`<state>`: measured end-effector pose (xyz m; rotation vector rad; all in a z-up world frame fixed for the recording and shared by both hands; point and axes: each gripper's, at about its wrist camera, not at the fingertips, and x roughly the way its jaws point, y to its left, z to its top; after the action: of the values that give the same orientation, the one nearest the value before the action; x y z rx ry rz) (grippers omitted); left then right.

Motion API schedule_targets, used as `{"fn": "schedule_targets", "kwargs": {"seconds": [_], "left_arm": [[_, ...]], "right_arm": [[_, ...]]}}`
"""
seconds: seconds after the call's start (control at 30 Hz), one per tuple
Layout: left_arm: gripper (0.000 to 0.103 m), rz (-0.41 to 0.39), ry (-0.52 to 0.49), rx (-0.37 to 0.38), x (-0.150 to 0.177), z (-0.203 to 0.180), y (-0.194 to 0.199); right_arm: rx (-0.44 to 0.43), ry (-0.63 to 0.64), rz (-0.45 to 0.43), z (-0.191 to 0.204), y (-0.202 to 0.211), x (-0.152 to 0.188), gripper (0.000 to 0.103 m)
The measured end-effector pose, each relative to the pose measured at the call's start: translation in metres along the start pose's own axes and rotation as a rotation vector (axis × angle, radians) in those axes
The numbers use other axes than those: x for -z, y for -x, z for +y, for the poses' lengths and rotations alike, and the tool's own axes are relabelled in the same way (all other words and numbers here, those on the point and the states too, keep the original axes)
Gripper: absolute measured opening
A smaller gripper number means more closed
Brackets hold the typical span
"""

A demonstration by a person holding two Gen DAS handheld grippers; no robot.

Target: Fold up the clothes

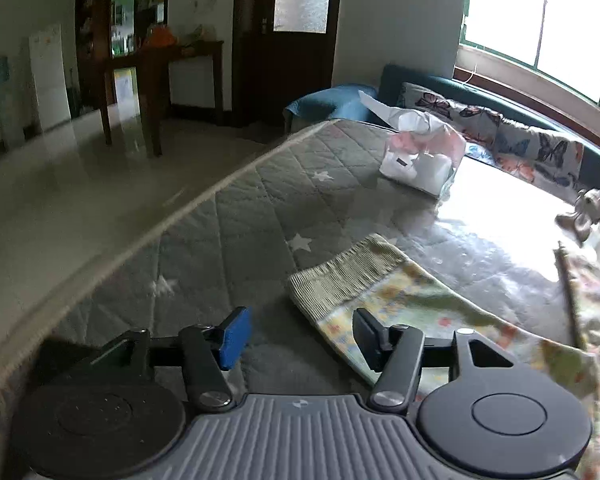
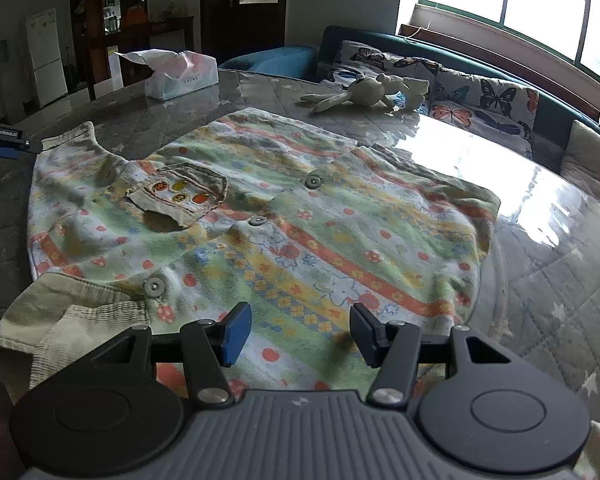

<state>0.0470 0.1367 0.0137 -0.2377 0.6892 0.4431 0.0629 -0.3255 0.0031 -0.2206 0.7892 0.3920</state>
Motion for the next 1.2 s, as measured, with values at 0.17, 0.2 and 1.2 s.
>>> {"fn": "schedule_targets", "kwargs": {"seconds": [0.17, 0.2, 1.2], "left_arm": [[0.057, 0.015, 0.042, -0.002, 0.002, 0.003, -0.004], [0.055, 0.012, 0.043, 0.002, 0.002, 0.003, -0.004], [0.003, -0.064, -0.114, 0.65, -0.004, -0.128, 0.096]], "right_arm": [[-0.007, 0.008, -0.011, 0.005, 0.006, 0.001, 0.056], [-0.01, 0.007, -0.017, 0.006, 0.008, 0.001, 0.056], [-0.013, -0.131, -0.104, 0.001, 0.044, 0.013, 0.056]]}}
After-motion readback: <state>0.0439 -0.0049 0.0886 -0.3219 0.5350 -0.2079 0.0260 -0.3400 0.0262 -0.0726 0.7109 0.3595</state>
